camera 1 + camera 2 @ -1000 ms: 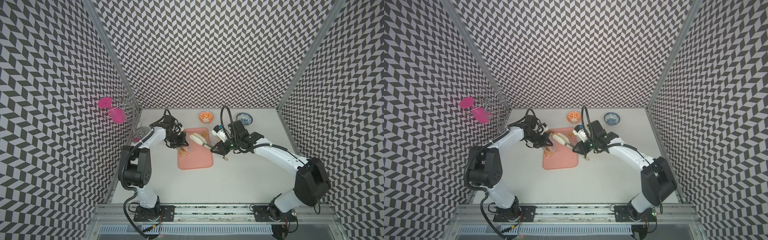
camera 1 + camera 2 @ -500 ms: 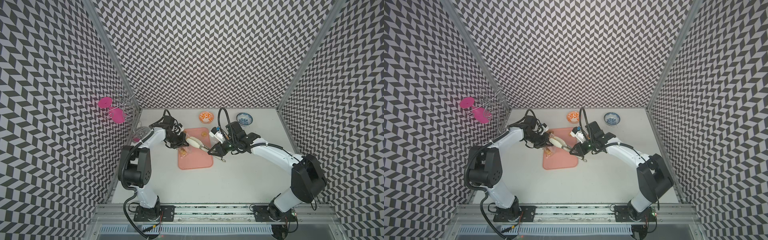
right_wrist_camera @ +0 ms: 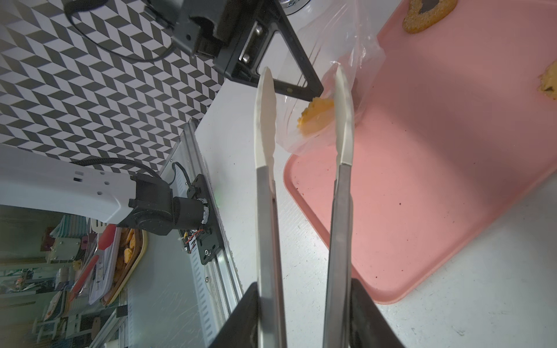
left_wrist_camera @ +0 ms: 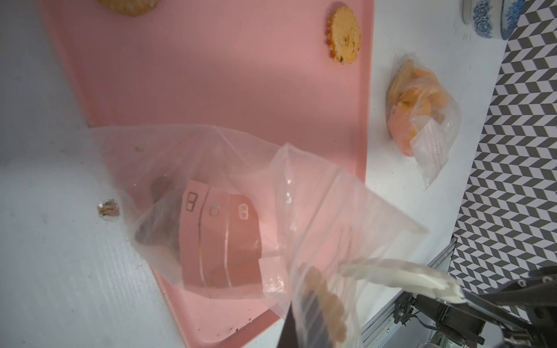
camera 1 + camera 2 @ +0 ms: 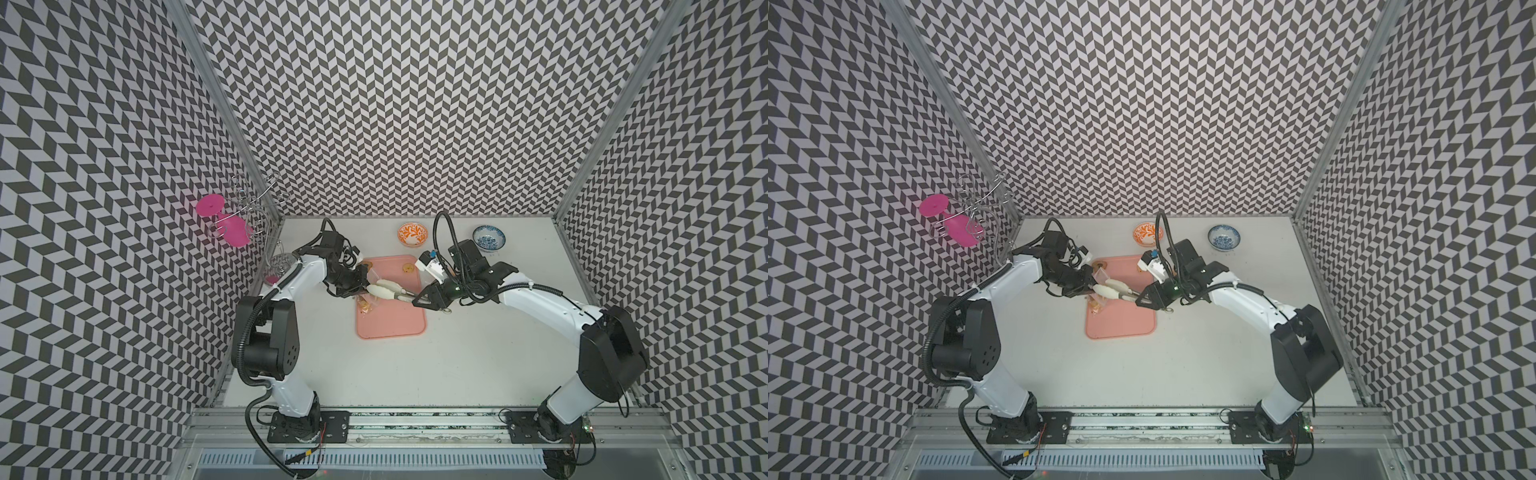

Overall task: Put the cookies into a resealable bag to prevent moisture
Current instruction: Place the cookie in the ziploc bag.

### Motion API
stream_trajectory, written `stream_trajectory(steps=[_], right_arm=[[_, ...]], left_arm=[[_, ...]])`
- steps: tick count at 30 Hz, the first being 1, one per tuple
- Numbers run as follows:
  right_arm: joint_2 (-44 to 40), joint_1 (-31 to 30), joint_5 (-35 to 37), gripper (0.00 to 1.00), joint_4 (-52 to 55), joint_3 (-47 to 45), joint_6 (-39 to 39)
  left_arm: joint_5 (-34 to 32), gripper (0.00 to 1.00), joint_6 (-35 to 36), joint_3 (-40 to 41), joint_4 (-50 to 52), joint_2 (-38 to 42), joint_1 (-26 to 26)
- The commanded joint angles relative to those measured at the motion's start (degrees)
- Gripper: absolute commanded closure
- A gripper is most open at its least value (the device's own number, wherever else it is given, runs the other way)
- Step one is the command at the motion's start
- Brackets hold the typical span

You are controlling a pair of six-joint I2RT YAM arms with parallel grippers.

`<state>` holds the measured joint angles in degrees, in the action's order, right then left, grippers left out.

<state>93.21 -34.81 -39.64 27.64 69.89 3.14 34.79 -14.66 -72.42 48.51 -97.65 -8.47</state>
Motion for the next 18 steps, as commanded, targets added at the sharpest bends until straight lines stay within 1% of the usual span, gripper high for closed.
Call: stream_trajectory(steps=[1,9,11,13,18], right_arm=[[-1.47,0.38,0.78,0.57,-2.13,2.11,0.33],[-6.72,4.54,1.43,0.60,-5.57,2.98,2.38],[-7.88,5.12,3.69,0.60,-7.45,2.68,1.93],[-8.00,5.19,7.41,0.61,-8.30,2.72,0.33],[-3.48,3.43,16.00,0.61,-5.89,4.77,-9.98]], left_arm=[[-3.19,1.00,1.02,-1.21,2.84,2.77,0.34],[-9.80,1.00,1.62,-2.12,5.83,3.82,0.36],[-10.86,1.00,1.61,-2.42,6.48,4.19,0.38],[-11.70,1.00,1.61,-2.72,7.10,4.57,0.43],[-12.16,1.00,1.29,-2.03,8.08,6.96,1.16]])
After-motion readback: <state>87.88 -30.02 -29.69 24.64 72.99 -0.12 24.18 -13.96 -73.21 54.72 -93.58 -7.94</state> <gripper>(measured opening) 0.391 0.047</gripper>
